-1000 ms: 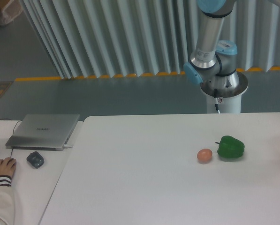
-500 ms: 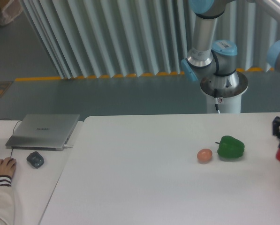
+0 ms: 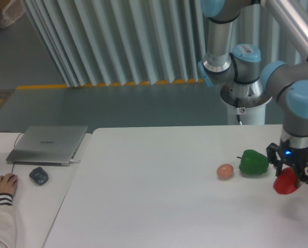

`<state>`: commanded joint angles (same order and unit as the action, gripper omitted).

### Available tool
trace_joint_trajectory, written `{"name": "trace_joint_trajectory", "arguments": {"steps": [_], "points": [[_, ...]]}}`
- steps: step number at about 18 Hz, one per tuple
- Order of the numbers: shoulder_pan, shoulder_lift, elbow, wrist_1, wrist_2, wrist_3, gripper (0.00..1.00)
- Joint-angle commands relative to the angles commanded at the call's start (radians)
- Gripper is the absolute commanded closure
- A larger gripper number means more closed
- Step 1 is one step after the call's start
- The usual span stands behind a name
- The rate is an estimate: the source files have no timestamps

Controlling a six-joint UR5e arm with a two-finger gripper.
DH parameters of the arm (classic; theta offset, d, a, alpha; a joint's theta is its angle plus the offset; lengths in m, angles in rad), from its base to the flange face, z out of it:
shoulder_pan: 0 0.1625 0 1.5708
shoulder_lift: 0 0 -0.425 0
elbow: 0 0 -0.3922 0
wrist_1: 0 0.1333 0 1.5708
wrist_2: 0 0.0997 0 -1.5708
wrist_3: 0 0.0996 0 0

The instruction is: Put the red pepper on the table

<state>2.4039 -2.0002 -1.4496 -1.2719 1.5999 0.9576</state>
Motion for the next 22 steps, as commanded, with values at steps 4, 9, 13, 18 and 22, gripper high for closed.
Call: {"name": "trace_joint_trajectory", "arguments": {"steps": [4,9,13,18,22], "points": [[-0.02,-0.011,-0.018,0.083,0.0,-0.06,0.52],[-0.049,-0.028,-0.048,0.161,0.015,-0.123,0.52],[-0.075,-0.029,-0.071,0.167,0.09,-0.123,0.51],[-0.077,-0.029,-0.071,0.167,0.094,-0.123,0.41],[-0.072,-0.025,-0.063,0.167,0.094,-0.118,0.0]]}}
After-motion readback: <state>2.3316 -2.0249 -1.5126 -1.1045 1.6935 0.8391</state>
